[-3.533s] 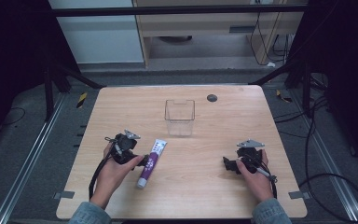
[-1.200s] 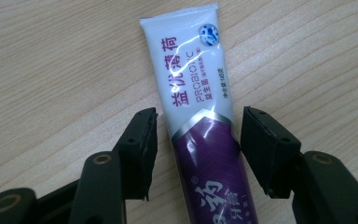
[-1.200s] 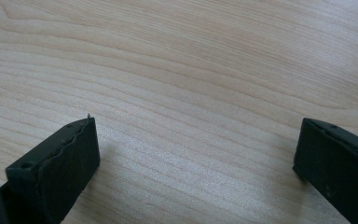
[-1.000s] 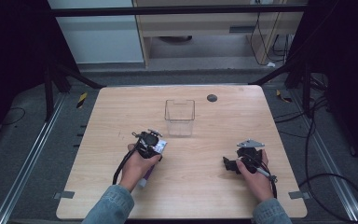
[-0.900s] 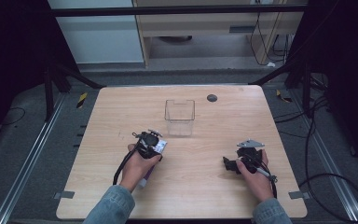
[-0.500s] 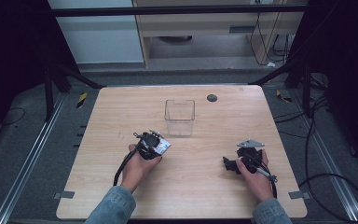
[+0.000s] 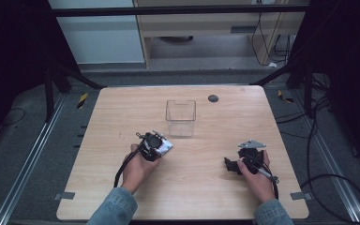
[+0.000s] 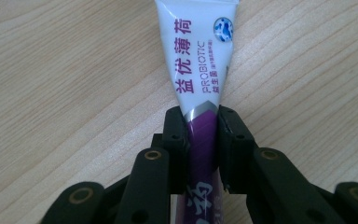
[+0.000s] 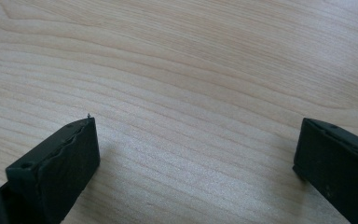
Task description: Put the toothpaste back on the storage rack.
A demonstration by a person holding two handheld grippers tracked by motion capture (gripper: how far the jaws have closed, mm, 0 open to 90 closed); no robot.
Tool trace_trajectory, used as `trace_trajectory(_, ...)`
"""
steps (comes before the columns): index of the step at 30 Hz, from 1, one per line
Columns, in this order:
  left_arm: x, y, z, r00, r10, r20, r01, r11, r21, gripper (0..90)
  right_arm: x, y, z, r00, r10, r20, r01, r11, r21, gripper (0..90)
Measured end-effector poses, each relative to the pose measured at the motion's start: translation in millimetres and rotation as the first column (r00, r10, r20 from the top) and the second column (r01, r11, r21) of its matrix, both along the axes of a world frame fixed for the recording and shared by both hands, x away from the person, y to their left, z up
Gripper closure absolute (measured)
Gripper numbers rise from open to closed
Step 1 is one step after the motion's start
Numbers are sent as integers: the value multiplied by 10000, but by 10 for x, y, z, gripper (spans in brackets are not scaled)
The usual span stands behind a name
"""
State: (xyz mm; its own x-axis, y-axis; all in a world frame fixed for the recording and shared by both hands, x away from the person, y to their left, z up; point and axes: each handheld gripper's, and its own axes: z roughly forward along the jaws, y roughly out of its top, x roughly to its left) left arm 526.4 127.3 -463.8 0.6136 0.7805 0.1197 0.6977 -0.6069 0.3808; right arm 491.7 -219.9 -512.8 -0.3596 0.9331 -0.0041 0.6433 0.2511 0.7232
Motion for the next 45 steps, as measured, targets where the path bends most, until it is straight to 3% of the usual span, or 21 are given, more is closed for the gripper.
trace_trajectory(7,-18,87,28,10000,-25,12,25,9989,-464,773,1,-2,-1,10000,23,17,-23,10000,-29,4)
trace_trajectory(18,-154,303,427,9930,227,1160,-67,9906,-1363,787,0,1,0,10000,-5,-7,5,10000,4,4)
trace_trajectory(29,-107,405,654,9878,357,1514,-97,9855,-1693,787,0,1,1,10000,-4,-8,4,10000,5,4)
trace_trajectory(45,31,325,933,9831,93,1830,302,9769,-2116,787,0,0,1,10000,1,-10,-1,10000,8,4)
